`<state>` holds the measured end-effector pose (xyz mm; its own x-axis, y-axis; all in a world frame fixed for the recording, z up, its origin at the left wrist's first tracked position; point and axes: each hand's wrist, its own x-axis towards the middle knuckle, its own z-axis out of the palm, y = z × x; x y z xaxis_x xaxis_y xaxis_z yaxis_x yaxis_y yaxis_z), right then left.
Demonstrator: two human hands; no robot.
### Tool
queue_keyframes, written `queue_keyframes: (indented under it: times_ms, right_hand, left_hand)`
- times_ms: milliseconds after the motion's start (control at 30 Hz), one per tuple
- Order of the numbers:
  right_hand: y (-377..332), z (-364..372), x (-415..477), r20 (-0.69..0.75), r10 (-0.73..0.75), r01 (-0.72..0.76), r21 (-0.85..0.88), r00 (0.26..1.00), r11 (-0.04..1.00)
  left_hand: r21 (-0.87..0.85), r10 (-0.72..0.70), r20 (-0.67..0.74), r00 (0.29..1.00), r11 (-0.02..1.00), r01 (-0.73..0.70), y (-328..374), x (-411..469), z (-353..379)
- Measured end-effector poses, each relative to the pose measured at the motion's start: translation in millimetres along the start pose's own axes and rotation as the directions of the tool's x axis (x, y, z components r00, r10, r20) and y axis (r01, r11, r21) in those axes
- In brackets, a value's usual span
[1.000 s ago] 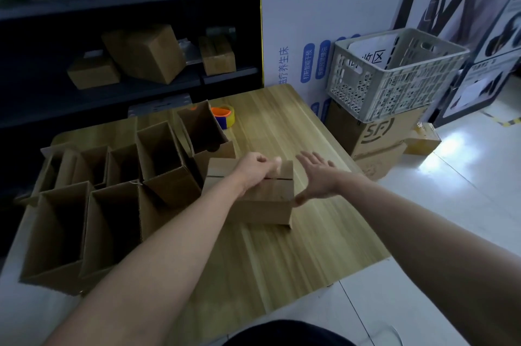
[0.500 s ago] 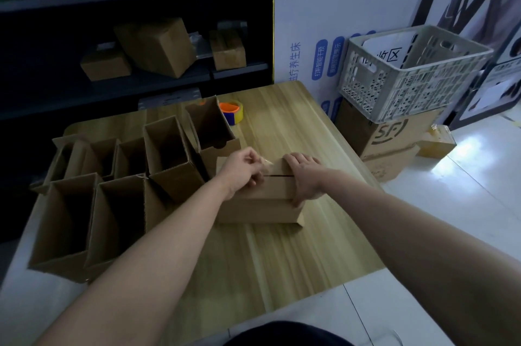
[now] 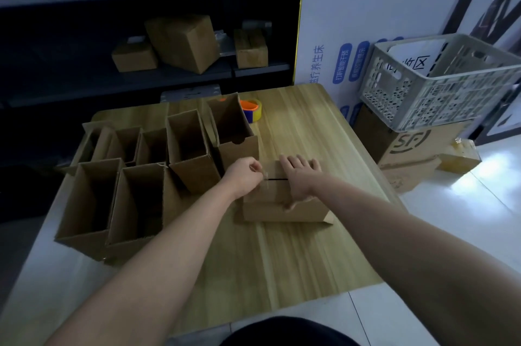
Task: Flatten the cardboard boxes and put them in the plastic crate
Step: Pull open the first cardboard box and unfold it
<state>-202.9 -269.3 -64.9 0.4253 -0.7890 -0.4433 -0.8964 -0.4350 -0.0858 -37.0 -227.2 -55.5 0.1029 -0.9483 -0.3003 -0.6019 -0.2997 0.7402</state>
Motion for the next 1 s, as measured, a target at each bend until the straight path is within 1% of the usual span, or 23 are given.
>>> queue_keyframes:
  times_ms: [67,100,167,233,267,333,500,600,733,867,933,1000]
  right_hand:
    - [-5.9,6.2,0.8,-0.026,-0.013,0.013,-0.017,1.0,1.0]
    - [-6.4,8.4,0.7,-0.039,-0.017,0.016,-0.025,0.999,1.0]
    - [-4.9,10.5,-0.7,-0.067,-0.023,0.021,-0.034,0.998,0.999]
    - [-4.7,10.7,-1.6,-0.084,-0.036,0.032,-0.046,0.996,0.998]
    - [-4.9,10.1,-1.6,-0.088,-0.043,0.039,-0.051,0.995,0.998]
    - [-2.7,10.0,-1.8,-0.104,-0.051,0.047,-0.044,0.993,0.998]
    - [19.8,7.9,-3.7,-0.148,-0.015,0.016,0.003,0.989,1.0]
    - [28.0,7.0,-4.9,-0.152,-0.014,0.017,0.021,0.988,1.0]
    - [42.1,3.1,-12.6,-0.15,0.0,0.005,0.03,0.989,1.0]
    - [48.6,-1.1,-20.2,-0.174,-0.006,0.011,0.026,0.985,1.0]
    - [48.0,-1.5,-22.1,-0.177,-0.009,0.015,0.032,0.984,0.999]
    - [55.6,-0.8,-26.4,-0.181,0.002,0.002,0.027,0.984,1.0]
  left_hand:
    - [-0.026,-0.05,0.082,0.995,0.998,0.052,-1.8,-2.9,1.6]
    - [-0.036,-0.061,0.089,0.994,0.997,0.064,-3.3,-4.0,3.1]
    - [0.033,-0.03,0.004,1.0,0.999,0.03,-7.1,-6.2,9.1]
    - [0.178,0.03,-0.086,0.996,0.984,-0.014,-8.8,-7.9,16.5]
    - [0.227,0.048,-0.107,0.993,0.974,-0.023,-9.2,-7.9,18.8]
    - [0.241,0.05,-0.124,0.991,0.97,-0.019,-10.9,-7.0,17.9]
    - [0.121,0.002,-0.216,0.976,0.992,0.025,-22.3,-3.2,-7.9]
    - [0.008,-0.024,-0.256,0.966,1.0,0.027,-23.0,-3.2,-13.7]
    - [-0.12,-0.131,-0.342,0.93,0.988,0.095,-24.7,-5.5,-11.5]
    - [-0.196,-0.235,-0.401,0.885,0.966,0.168,-21.4,-3.0,-4.2]
    - [-0.22,-0.26,-0.411,0.874,0.959,0.181,-17.6,-1.9,-0.1]
    - [-0.226,-0.283,-0.466,0.838,0.954,0.197,-19.3,-1.8,-3.9]
